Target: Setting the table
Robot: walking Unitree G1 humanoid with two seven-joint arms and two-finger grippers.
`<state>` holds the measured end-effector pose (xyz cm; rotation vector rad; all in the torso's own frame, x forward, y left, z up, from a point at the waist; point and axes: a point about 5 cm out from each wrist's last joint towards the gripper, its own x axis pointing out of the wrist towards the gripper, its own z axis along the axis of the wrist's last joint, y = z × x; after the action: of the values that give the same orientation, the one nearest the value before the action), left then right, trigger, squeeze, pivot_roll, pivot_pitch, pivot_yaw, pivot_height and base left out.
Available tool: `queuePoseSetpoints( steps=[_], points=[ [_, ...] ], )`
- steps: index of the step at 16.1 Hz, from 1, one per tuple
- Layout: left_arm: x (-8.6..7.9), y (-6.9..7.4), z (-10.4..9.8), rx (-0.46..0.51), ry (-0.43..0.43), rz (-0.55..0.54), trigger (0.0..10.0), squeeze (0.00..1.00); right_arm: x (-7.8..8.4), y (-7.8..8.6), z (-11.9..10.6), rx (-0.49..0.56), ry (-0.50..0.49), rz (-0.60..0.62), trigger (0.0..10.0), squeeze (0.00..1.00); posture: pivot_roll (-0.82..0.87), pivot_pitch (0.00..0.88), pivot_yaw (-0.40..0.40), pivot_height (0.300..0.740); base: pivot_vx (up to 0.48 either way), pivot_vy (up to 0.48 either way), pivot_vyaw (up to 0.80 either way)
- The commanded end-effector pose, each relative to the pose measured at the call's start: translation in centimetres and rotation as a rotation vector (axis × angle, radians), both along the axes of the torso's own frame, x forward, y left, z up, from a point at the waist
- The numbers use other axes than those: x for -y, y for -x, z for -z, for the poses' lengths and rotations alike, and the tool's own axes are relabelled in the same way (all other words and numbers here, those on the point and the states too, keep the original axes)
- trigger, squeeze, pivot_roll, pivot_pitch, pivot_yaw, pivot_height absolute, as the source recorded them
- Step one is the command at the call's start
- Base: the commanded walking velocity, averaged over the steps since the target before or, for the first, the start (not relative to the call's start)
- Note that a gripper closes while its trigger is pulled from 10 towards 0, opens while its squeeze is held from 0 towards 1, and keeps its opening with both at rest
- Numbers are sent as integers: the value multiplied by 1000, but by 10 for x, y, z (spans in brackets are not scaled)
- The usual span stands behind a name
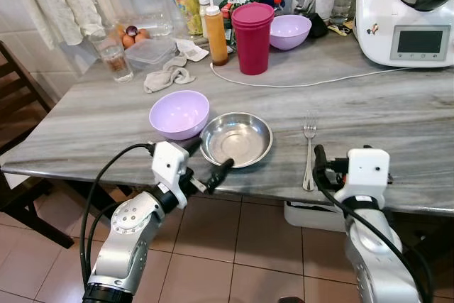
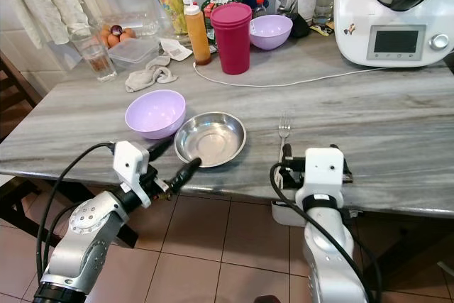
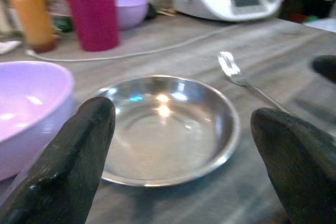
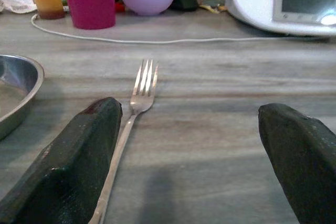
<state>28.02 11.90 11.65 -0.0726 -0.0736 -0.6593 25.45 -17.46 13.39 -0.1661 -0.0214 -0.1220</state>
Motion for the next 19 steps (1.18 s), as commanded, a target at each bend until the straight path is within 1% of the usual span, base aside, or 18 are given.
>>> queuePoseSetpoints(
  steps=[1,2,3,4,5,6,7,8,10,12,17,19],
  points=[
    [-10,-4,-5,19,-12,-72,10000,0,-9,2,-9,42,-2,-42,10000,1000,-342,0,144,740,0,0,0],
    [-13,-6,-6,21,-17,-126,10000,0,-13,3,-11,58,-11,-62,10000,1000,-341,1,143,740,0,0,0],
    [-16,-8,-5,10,-30,-167,10000,0,-17,3,-12,63,2,-85,10000,1000,-341,1,143,740,0,0,0],
    [-17,-9,-4,4,-46,-188,10000,0,-18,3,-15,80,15,-82,10000,957,-333,4,142,740,0,0,0],
    [-18,-10,-5,4,-53,-203,10000,0,-20,2,-18,86,18,-88,10000,686,-333,6,142,740,0,0,0],
    [-18,-12,-5,5,-64,-229,10000,0,-23,1,-21,90,13,-98,10000,0,-334,8,142,740,0,0,0],
    [-19,-15,-6,5,-77,-263,10000,0,-24,0,-22,85,2,-99,10000,0,-331,11,141,740,0,0,0],
    [-19,-18,-6,-2,-88,-310,10000,0,-24,-1,-22,80,-9,-89,10000,0,-331,13,140,740,0,0,-744],
    [-20,-19,-6,-11,-93,-343,10000,0,-22,-2,-21,75,-13,-82,10000,0,-331,17,140,740,0,0,-722],
    [-17,-20,-5,-17,-103,-347,10000,0,-21,-3,-21,67,-17,-76,10000,0,-332,18,139,740,0,0,-722],
    [-13,-21,-5,-23,-116,-359,10000,0,-23,-5,-22,73,-17,-86,10000,0,-333,18,138,740,0,0,0],
    [-13,-21,-5,-25,-117,-362,10000,0,-22,-6,-22,69,-15,-86,10000,0,-333,18,138,740,-306,0,0]
  ],
)
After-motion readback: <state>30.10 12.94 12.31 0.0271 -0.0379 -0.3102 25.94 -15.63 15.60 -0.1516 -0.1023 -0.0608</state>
